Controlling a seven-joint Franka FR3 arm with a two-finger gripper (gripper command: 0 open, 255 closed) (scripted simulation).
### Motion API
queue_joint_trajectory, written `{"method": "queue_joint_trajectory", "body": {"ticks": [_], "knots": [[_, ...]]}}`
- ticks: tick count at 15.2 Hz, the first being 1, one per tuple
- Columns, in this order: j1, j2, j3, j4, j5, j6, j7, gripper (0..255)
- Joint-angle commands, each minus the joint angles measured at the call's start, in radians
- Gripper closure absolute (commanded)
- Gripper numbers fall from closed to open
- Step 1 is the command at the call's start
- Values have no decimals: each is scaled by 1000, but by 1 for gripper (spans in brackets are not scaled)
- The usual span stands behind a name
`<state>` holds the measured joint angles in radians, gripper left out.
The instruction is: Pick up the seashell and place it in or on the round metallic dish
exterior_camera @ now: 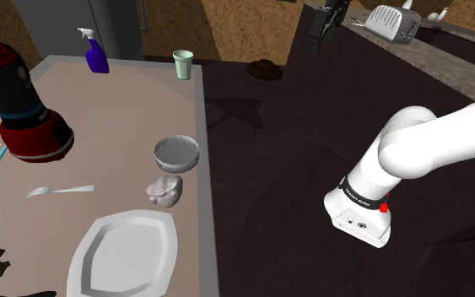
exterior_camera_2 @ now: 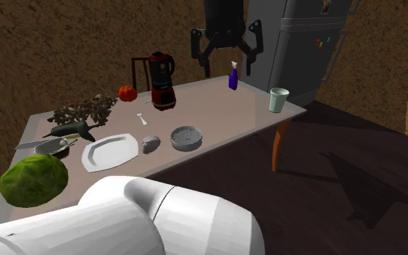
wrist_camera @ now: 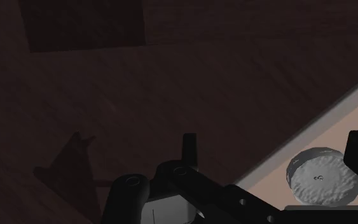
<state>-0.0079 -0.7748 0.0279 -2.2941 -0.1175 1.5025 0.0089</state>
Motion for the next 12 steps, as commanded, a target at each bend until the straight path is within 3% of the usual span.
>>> {"method": "queue_joint_trajectory", "body": {"ticks": [1, 12], "knots": [[0, 0, 0, 0, 0, 0, 0, 0], [63, 283, -33, -73, 162, 268, -26, 0]]}}
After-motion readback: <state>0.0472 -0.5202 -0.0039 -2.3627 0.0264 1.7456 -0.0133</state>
